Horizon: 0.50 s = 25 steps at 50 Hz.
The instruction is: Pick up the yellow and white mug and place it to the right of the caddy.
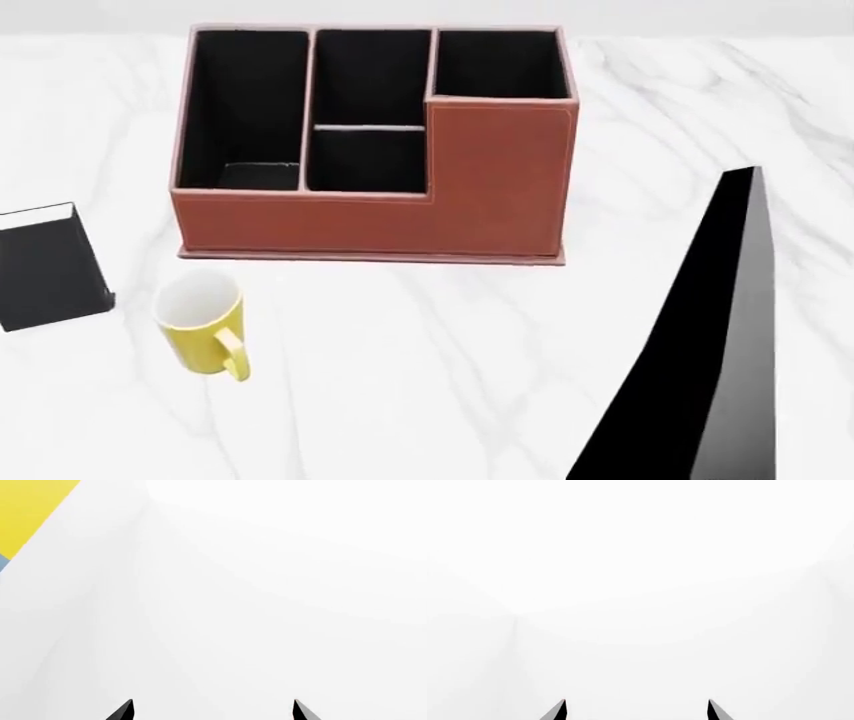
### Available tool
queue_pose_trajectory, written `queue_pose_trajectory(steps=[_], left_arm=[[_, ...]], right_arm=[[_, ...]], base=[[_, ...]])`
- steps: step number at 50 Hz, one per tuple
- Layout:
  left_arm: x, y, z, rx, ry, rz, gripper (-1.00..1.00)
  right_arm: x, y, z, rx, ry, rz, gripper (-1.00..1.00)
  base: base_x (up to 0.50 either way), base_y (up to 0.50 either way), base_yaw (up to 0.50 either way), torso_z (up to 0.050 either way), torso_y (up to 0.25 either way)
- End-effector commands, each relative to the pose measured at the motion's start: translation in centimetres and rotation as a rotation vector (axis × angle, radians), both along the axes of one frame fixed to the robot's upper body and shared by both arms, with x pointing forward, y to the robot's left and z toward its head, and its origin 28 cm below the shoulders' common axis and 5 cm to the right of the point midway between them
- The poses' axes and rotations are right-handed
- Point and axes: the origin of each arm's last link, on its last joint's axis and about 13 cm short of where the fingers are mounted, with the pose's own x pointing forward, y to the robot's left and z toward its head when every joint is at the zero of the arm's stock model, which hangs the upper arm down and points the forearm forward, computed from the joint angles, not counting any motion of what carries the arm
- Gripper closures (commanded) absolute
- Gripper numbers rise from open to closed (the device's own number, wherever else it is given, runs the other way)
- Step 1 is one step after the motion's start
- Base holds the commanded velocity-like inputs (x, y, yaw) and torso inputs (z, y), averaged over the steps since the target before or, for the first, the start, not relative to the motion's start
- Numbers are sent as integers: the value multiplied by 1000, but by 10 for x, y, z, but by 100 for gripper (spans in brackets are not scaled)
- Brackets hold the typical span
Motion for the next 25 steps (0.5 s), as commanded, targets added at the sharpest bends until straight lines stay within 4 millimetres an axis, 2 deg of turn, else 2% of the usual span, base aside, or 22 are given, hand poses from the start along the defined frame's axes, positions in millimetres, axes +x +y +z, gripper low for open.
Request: queue_pose_trajectory(steps=[1, 25], left_arm=[[0, 0, 0, 0, 2, -3, -100], [0, -1, -1, 0, 7, -6, -100]], right_arm=[[1, 1, -1, 0, 7, -1, -100], [1, 2, -1, 5, 11, 2, -100]], base=[[223, -12, 0, 0, 0], [350, -67, 0, 0, 1]])
